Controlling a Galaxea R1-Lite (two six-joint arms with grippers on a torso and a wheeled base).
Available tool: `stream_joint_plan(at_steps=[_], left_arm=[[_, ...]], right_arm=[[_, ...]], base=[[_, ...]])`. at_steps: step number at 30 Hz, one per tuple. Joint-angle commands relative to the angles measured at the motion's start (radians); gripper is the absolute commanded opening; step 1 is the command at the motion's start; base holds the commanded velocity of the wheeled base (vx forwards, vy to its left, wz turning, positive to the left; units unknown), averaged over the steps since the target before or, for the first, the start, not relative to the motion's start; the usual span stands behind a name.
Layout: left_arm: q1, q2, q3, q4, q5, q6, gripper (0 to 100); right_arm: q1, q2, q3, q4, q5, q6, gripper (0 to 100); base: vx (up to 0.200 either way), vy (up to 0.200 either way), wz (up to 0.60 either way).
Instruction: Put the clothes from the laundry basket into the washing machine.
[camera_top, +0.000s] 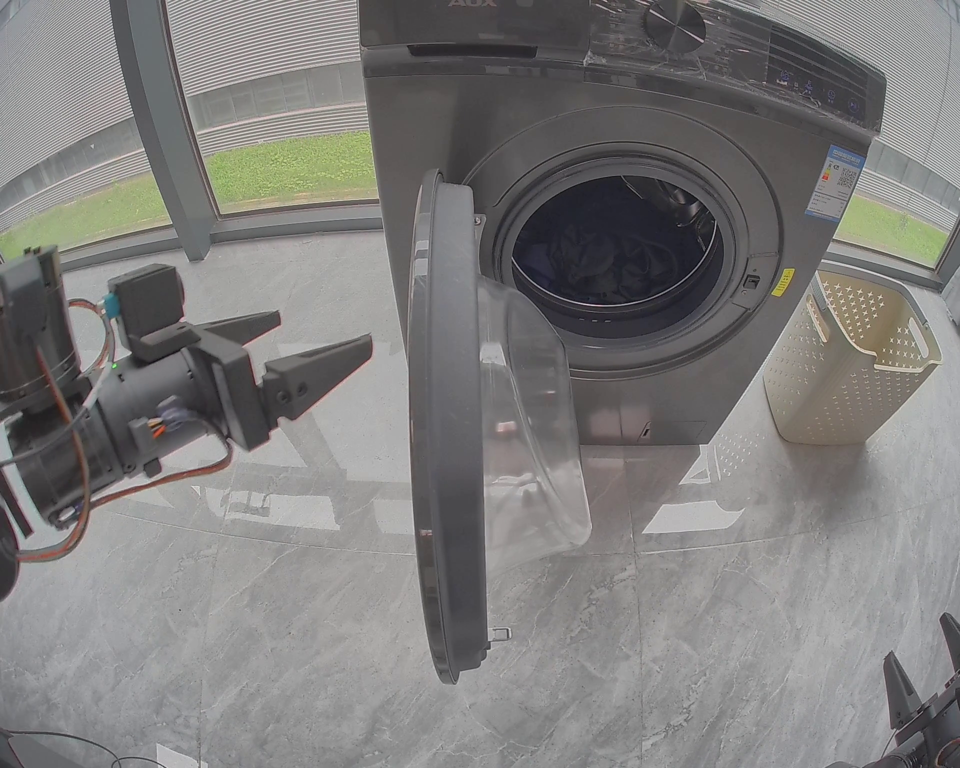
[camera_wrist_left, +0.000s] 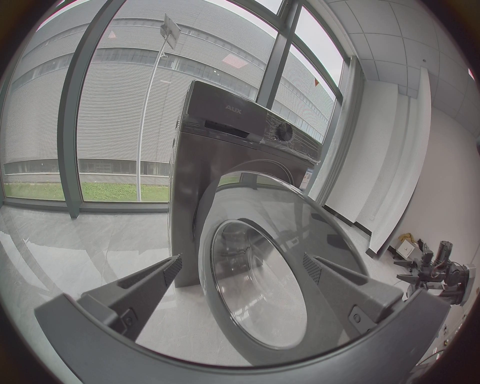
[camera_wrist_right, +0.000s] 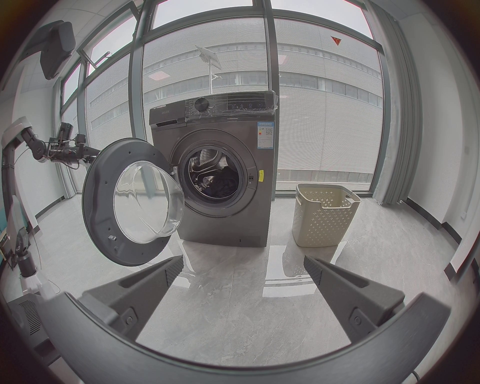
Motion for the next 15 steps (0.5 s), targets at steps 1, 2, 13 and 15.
stream_joint_plan(at_steps=[1,2,13,15], left_arm=[[-0.026,0.179,-0.108,-0.060,0.014,-0.008,100],[-0.027,0.182,-0.110,-0.060,0.016,-0.009,100],[-0.112,0.327,-0.292,-0.063,0.089,-0.014,100],[-0.115,0.343,-0.309,-0.063,0.092,-0.015,100]], right_arm=[[0.000,-0.016,0.016,0.000,0.000,0.000,100],[0.000,-0.016,0.016,0.000,0.000,0.000,100],[0.000,-0.016,0.016,0.000,0.000,0.000,100],[0.000,-0.016,0.016,0.000,0.000,0.000,100]], base=[[0.000,0.000,0.00],[0.000,0.000,0.00],[0.000,0.000,0.00],[0.000,0.000,0.00]])
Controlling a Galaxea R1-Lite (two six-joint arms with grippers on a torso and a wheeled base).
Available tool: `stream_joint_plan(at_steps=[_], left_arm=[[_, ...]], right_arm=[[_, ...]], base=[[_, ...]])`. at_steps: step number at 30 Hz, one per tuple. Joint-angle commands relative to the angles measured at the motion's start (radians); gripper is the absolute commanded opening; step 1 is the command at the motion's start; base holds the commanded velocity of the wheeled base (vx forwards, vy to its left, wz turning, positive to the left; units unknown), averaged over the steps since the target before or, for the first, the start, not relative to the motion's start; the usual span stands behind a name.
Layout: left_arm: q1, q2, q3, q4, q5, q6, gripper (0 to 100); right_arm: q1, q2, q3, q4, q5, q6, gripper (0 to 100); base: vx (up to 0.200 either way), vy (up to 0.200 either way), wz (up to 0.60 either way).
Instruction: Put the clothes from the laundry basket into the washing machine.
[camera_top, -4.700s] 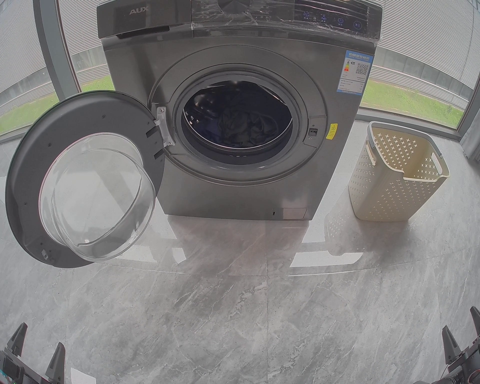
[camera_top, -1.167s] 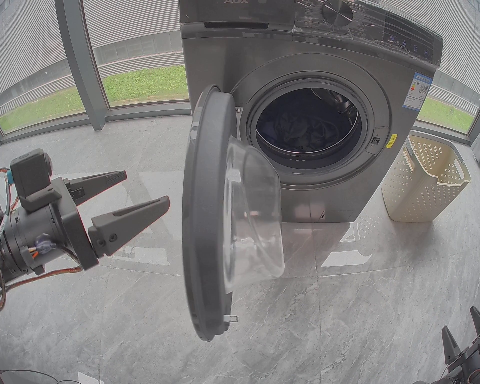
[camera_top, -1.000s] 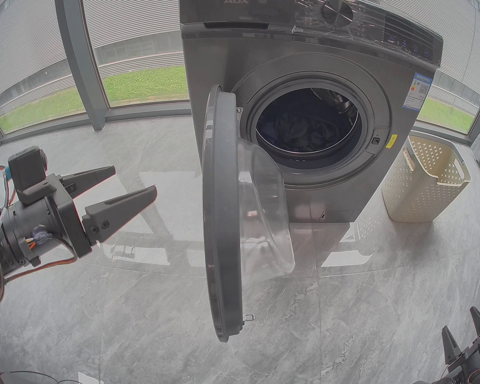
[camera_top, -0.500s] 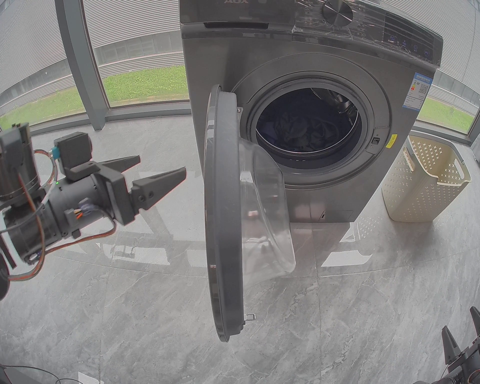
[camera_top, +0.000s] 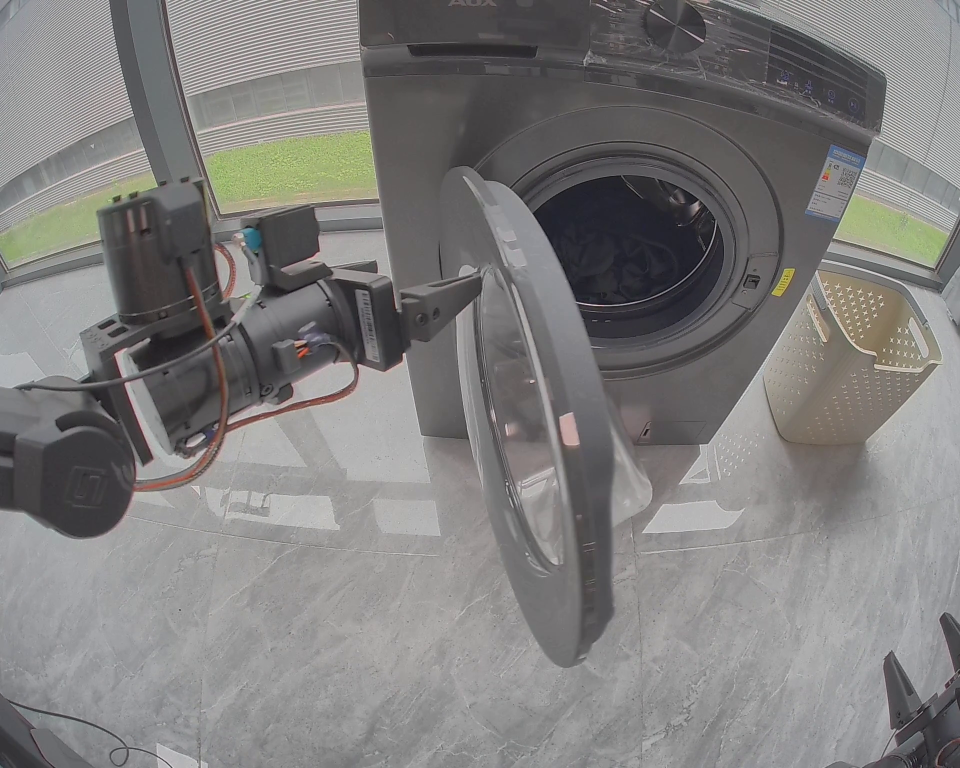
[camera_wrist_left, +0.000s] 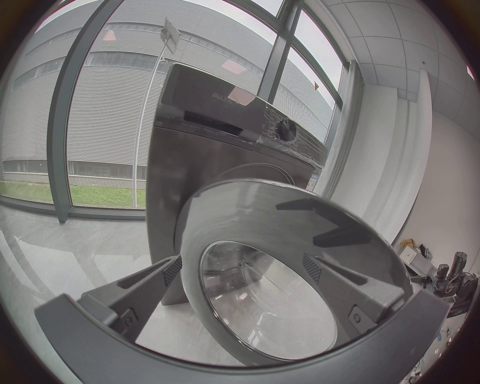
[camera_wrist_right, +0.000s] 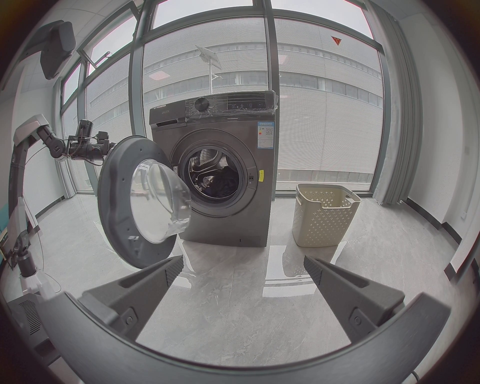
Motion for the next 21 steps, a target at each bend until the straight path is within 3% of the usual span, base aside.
stream_joint_plan(at_steps=[1,9,11,21], left_arm=[[-0.018,0.084,-0.060,0.000,0.008,-0.005,100],[-0.018,0.154,-0.137,0.000,0.011,-0.008,100],[-0.019,0.190,-0.195,-0.001,0.028,-0.028,100],[-0.019,0.325,-0.373,-0.009,0.071,-0.036,100]], right_arm=[[0.000,-0.016,0.016,0.000,0.000,0.001,100],[0.000,-0.016,0.016,0.000,0.000,-0.001,100],[0.000,-0.016,0.016,0.000,0.000,-0.001,100],[0.000,-0.016,0.016,0.000,0.000,-0.001,100]], base=[[0.000,0.000,0.00],[0.000,0.000,0.00],[0.000,0.000,0.00],[0.000,0.000,0.00]])
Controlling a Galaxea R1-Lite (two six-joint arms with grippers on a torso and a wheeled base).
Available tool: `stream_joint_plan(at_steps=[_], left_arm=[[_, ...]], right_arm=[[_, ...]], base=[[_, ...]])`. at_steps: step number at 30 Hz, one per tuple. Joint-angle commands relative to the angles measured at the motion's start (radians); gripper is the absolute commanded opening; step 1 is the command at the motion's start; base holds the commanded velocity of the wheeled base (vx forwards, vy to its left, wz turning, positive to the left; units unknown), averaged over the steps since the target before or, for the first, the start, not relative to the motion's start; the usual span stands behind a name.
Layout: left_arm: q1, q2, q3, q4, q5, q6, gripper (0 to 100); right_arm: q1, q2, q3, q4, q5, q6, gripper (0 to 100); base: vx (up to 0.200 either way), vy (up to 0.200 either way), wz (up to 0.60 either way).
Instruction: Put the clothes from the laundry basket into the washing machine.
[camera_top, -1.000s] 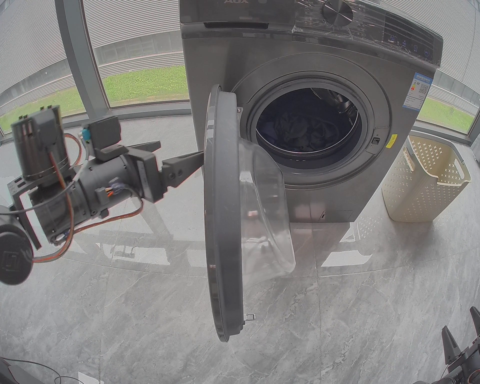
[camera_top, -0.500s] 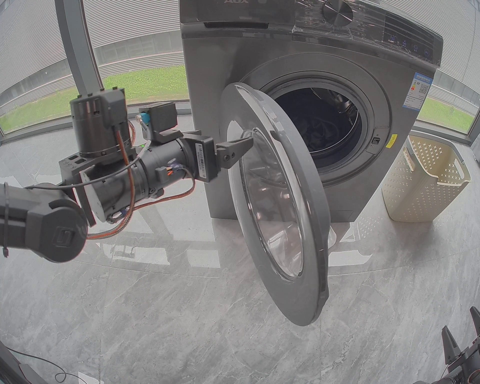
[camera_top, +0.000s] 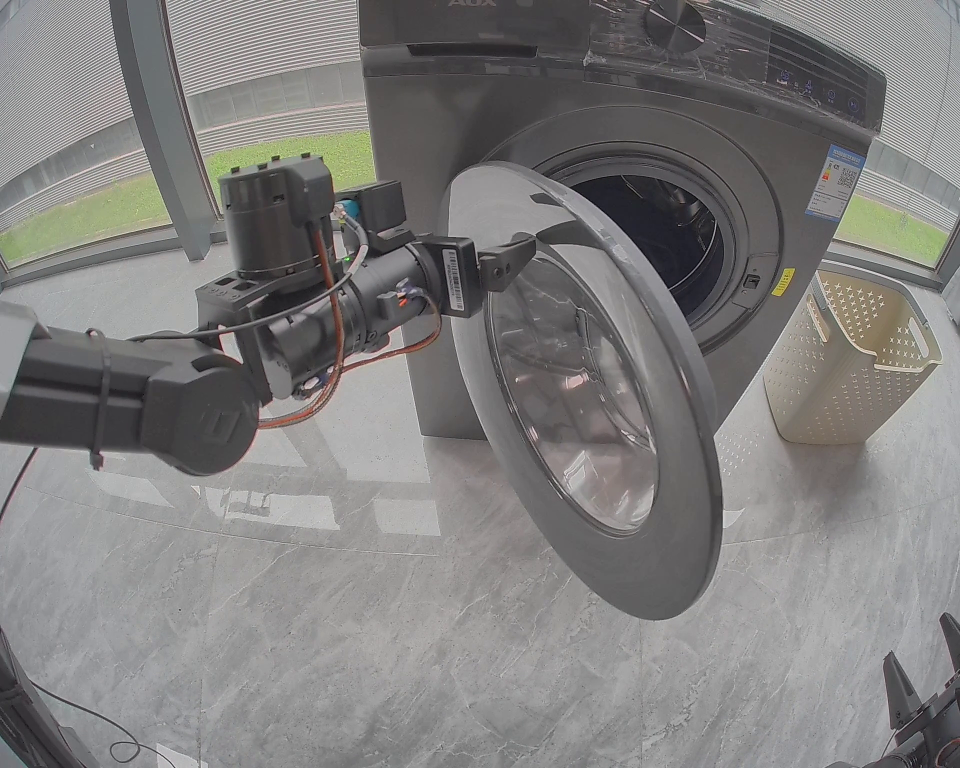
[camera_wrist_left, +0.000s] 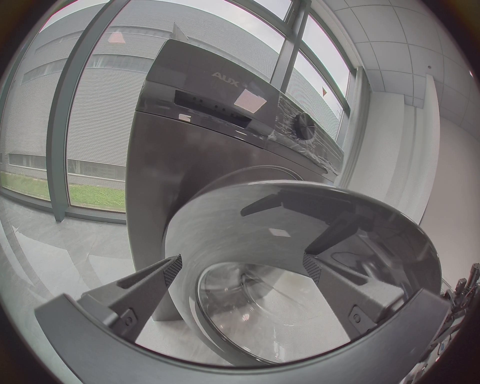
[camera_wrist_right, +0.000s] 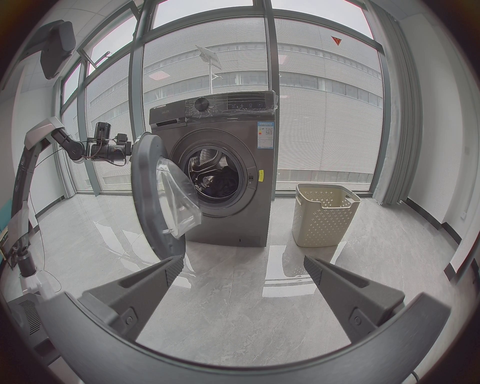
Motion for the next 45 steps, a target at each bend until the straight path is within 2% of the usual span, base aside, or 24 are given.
stream_joint_plan(at_steps=[1,4,9,19,21,23,24,26,29,34,38,42,45], left_arm=[[0.001,0.096,-0.105,-0.001,0.017,-0.002,100],[0.001,0.136,-0.166,-0.002,0.029,-0.003,100],[0.001,0.209,-0.264,-0.038,0.078,-0.003,100],[-0.008,0.301,-0.379,-0.028,0.081,-0.011,100],[-0.008,0.320,-0.402,-0.028,0.084,-0.022,100],[-0.006,0.364,-0.479,-0.028,0.121,-0.051,100],[-0.006,0.364,-0.479,-0.028,0.121,-0.051,100],[-0.006,0.415,-0.571,-0.036,0.161,-0.085,100],[-0.006,0.435,-0.629,-0.030,0.178,-0.106,100],[0.000,0.452,-0.675,-0.005,0.204,-0.129,100],[0.000,0.452,-0.675,-0.001,0.219,-0.167,100],[-0.006,0.436,-0.660,0.004,0.219,-0.174,100],[-0.025,0.386,-0.594,0.004,0.219,-0.174,100]], right_arm=[[0.000,-0.016,0.016,0.000,0.000,0.000,100],[0.000,-0.016,0.016,0.000,0.000,0.000,100],[0.000,-0.016,0.016,0.000,0.000,0.000,100],[0.000,-0.016,0.016,0.000,0.000,0.000,100],[0.000,-0.016,0.016,0.000,0.000,0.000,100],[0.000,-0.016,0.016,0.000,0.000,0.000,100],[0.000,-0.016,0.016,0.000,0.000,0.000,100],[0.000,-0.016,0.016,0.000,0.000,0.000,100],[0.000,-0.016,0.016,0.000,0.000,0.000,100],[0.000,-0.016,0.016,0.000,0.000,0.000,100],[0.000,-0.016,0.016,0.000,0.000,0.000,100],[0.000,-0.016,0.016,0.000,0.000,0.000,100],[0.000,-0.016,0.016,0.000,0.000,0.000,100]], base=[[0.000,0.000,0.00],[0.000,0.000,0.00],[0.000,0.000,0.00],[0.000,0.000,0.00],[0.000,0.000,0.00],[0.000,0.000,0.00],[0.000,0.000,0.00],[0.000,0.000,0.00],[0.000,0.000,0.00],[0.000,0.000,0.00],[0.000,0.000,0.00],[0.000,0.000,0.00],[0.000,0.000,0.00]])
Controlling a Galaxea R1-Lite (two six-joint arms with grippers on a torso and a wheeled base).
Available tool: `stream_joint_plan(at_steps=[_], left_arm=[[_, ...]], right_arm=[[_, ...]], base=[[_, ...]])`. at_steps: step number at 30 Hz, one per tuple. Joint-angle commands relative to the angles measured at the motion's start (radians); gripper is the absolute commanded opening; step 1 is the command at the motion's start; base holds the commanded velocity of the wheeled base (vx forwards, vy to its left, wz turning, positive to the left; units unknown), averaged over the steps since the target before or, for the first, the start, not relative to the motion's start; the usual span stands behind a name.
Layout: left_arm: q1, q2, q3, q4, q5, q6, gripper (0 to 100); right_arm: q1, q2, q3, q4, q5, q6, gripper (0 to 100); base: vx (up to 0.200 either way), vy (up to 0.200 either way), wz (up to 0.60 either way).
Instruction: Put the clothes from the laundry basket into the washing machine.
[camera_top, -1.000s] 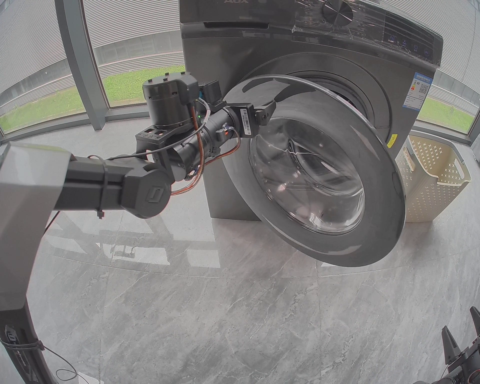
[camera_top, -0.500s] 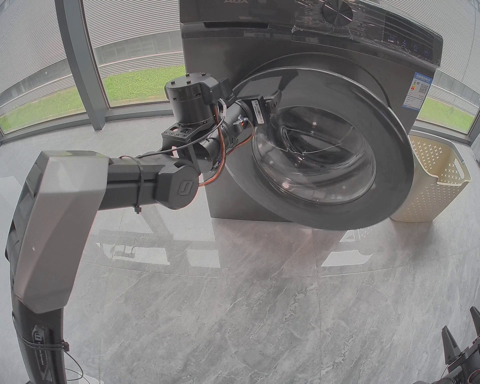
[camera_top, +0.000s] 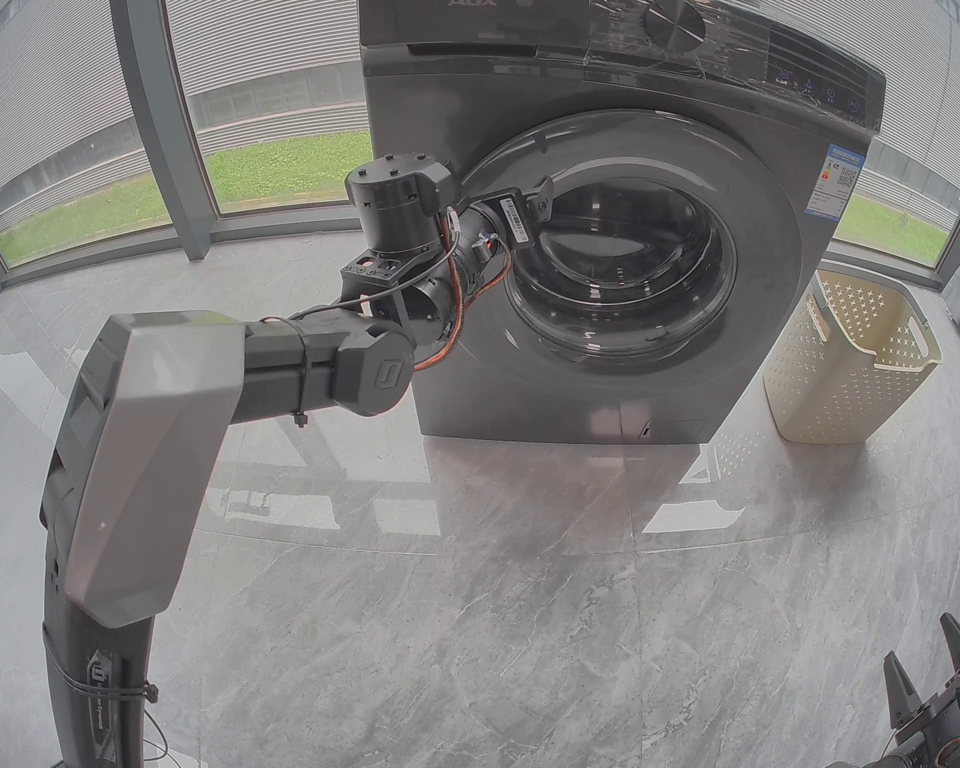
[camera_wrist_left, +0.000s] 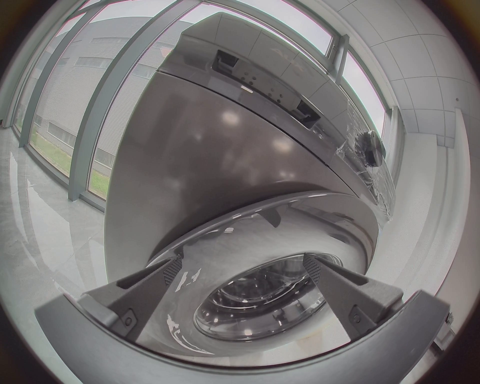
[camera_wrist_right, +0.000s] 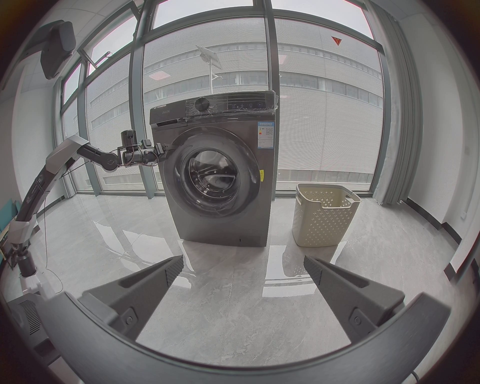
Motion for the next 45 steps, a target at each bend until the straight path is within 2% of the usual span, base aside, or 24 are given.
stream_joint_plan(at_steps=[1,2,8,9,10,12,16,20,21,22,24,32,33,36,39,45], left_arm=[[-0.024,-0.077,0.096,-0.001,0.000,-0.001,100],[-0.026,-0.085,0.110,-0.001,0.000,-0.001,100],[-0.046,-0.359,0.516,-0.014,-0.035,0.005,100],[-0.047,-0.367,0.530,-0.014,-0.037,0.005,100],[-0.053,-0.467,0.676,-0.016,-0.069,0.005,100],[-0.053,-0.598,0.843,-0.019,-0.109,0.006,100],[-0.052,-0.827,1.111,-0.031,-0.166,0.014,100],[-0.047,-1.034,1.314,-0.027,-0.169,0.029,100],[-0.047,-1.040,1.322,-0.027,-0.169,0.031,100],[-0.041,-1.123,1.407,-0.028,-0.169,0.048,100],[-0.041,-1.209,1.495,-0.024,-0.169,0.057,100],[-0.018,-1.470,1.750,-0.010,-0.166,0.063,100],[-0.004,-1.517,1.812,-0.011,-0.169,0.068,100],[0.054,-1.576,1.889,-0.010,-0.173,0.088,100],[0.149,-1.680,1.977,-0.004,-0.183,0.103,100],[0.346,-1.987,1.978,0.285,-0.236,0.107,100]], right_arm=[[0.000,-0.016,0.016,0.000,0.000,0.000,100],[0.000,-0.016,0.016,0.000,0.000,0.000,100],[0.000,-0.016,0.016,0.000,0.000,0.000,100],[0.000,-0.016,0.016,0.000,0.000,0.000,100],[0.000,-0.016,0.016,0.000,0.000,0.000,100],[0.000,-0.016,0.016,0.000,0.000,0.000,100],[0.000,-0.016,0.016,0.000,0.000,0.000,100],[0.000,-0.016,0.016,0.000,0.000,0.000,100],[0.000,-0.016,0.016,0.000,0.000,0.001,100],[0.000,-0.016,0.016,0.000,0.000,0.001,100],[0.000,-0.016,0.016,0.000,0.000,0.001,100],[0.000,-0.016,0.016,0.000,0.000,0.000,100],[0.000,-0.016,0.016,0.000,0.000,0.000,100],[0.000,-0.016,0.016,0.000,0.000,0.001,100],[0.000,-0.016,0.016,0.000,0.000,0.001,100],[0.000,-0.016,0.016,0.000,0.000,0.000,100]], base=[[0.000,0.000,0.00],[0.000,0.000,0.00],[0.000,0.000,0.00],[0.000,0.000,0.00],[0.000,0.000,0.00],[0.000,0.000,0.00],[0.000,0.000,0.00],[0.000,0.000,0.00],[0.000,0.000,0.00],[0.000,0.000,0.00],[0.000,0.000,0.00],[0.000,0.000,0.00],[0.000,0.000,0.00],[0.000,0.000,0.00],[0.000,0.000,0.00],[0.000,0.000,0.00]])
